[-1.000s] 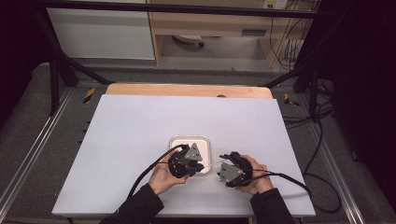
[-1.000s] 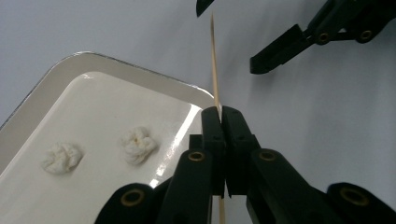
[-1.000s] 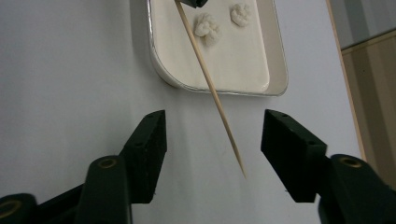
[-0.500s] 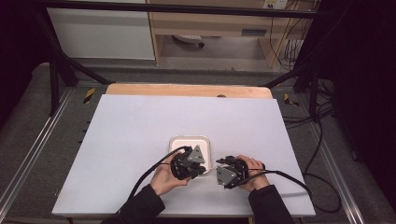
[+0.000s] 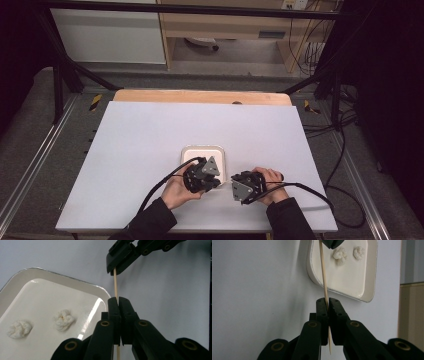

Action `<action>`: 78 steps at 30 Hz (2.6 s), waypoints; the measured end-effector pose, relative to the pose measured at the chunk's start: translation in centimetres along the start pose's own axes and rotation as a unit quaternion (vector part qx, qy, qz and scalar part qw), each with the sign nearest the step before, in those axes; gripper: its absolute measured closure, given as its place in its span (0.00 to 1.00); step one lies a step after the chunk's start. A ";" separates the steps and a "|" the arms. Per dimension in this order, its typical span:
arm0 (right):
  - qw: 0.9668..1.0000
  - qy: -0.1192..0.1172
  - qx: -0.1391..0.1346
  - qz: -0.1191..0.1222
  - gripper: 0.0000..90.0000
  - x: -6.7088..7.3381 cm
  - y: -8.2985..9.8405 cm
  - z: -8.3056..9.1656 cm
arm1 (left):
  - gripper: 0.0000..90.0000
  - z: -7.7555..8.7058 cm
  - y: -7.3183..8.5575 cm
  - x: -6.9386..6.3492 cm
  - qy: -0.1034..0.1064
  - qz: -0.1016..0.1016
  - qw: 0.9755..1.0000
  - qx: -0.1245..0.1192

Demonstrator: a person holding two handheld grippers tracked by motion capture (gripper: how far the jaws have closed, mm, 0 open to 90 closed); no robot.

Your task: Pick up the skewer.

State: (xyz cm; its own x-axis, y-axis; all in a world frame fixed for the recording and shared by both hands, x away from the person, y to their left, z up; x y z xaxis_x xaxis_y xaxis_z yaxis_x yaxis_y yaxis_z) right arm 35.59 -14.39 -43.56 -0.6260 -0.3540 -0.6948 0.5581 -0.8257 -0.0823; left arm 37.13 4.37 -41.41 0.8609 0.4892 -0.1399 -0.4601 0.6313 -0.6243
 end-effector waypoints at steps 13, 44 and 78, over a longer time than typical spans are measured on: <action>1.000 -0.011 0.007 0.020 0.99 -0.1 -0.4 0.3 | 0.96 0.3 -0.1 0.2 -0.001 0.000 1.000 0.006; 0.997 -0.012 0.039 0.059 0.99 -0.5 -1.1 0.6 | 0.98 -0.4 0.1 0.0 -0.028 -0.001 0.994 0.109; 0.936 0.014 -0.001 -0.350 0.29 0.7 4.7 2.1 | 0.98 4.7 4.3 2.9 -0.062 0.061 0.996 0.024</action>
State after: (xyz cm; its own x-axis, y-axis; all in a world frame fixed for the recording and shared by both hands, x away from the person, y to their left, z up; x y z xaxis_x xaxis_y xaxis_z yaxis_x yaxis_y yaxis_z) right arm 36.62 -19.47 -42.95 -0.8243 0.2863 -0.4884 0.0168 -0.8499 -0.5266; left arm 36.63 11.37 -40.89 0.7660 0.6326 -0.1144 -0.5718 0.5892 -0.5709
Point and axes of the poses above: each handheld gripper's, and its own axes: z roughly backward along the jaws, y roughly out of its underside, x roughly to its left, the point moved 1 cm from there along -z, roughly forward along the jaws, and after that the axes turned 15 degrees about z, right-handed, at the moved point
